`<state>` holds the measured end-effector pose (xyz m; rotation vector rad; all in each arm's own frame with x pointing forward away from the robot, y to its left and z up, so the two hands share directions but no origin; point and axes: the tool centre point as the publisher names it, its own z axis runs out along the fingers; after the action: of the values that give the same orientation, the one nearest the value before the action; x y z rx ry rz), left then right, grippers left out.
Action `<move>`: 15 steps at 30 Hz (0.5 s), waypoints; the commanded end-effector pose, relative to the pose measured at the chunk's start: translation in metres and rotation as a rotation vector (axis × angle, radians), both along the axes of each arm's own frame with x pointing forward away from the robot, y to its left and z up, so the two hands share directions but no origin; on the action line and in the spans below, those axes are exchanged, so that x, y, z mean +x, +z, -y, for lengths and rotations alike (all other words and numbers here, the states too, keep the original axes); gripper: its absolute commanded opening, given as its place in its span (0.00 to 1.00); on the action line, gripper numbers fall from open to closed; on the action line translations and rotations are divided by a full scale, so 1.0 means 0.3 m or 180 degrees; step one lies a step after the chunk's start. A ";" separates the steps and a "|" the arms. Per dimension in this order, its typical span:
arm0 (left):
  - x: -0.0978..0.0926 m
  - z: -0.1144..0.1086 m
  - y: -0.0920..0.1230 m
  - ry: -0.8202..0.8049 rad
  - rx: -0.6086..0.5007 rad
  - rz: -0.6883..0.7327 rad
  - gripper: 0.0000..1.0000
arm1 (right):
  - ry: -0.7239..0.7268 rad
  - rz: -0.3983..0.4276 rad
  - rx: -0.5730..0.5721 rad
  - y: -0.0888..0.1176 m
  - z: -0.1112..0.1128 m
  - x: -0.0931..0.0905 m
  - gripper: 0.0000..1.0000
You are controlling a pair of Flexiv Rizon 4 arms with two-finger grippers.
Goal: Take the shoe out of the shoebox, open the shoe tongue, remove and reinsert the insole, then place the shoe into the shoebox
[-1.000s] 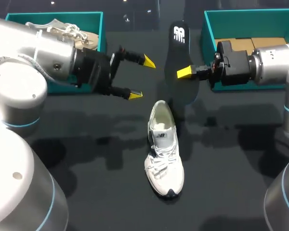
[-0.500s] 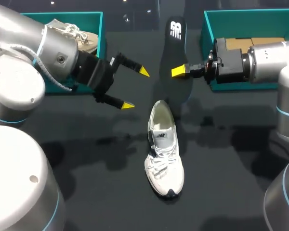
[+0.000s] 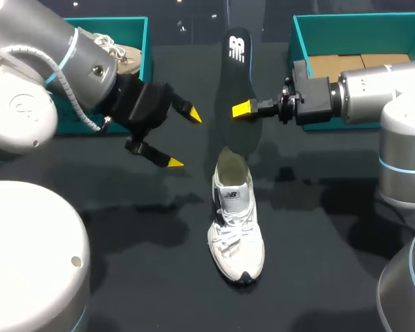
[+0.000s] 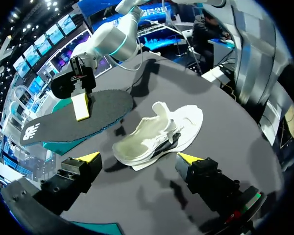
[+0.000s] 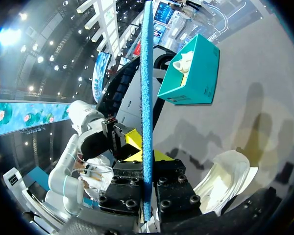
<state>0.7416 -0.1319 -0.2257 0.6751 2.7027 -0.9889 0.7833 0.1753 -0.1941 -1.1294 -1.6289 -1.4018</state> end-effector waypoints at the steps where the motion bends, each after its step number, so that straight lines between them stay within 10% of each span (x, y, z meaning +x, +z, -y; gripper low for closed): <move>1: 0.009 0.044 -0.029 0.0286 0.0476 -0.0192 1.00 | -0.0029 0.0079 0.0006 -0.019 -0.001 -0.009 0.00; 15: 0.013 0.013 -0.168 0.0779 0.0644 -0.0379 1.00 | 0.0091 0.0505 0.0088 -0.093 -0.002 -0.013 0.00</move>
<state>0.7449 -0.1355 -0.2718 0.3088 2.9307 -0.7127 0.7778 0.1739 -0.2218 -0.9979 -1.7201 -1.5281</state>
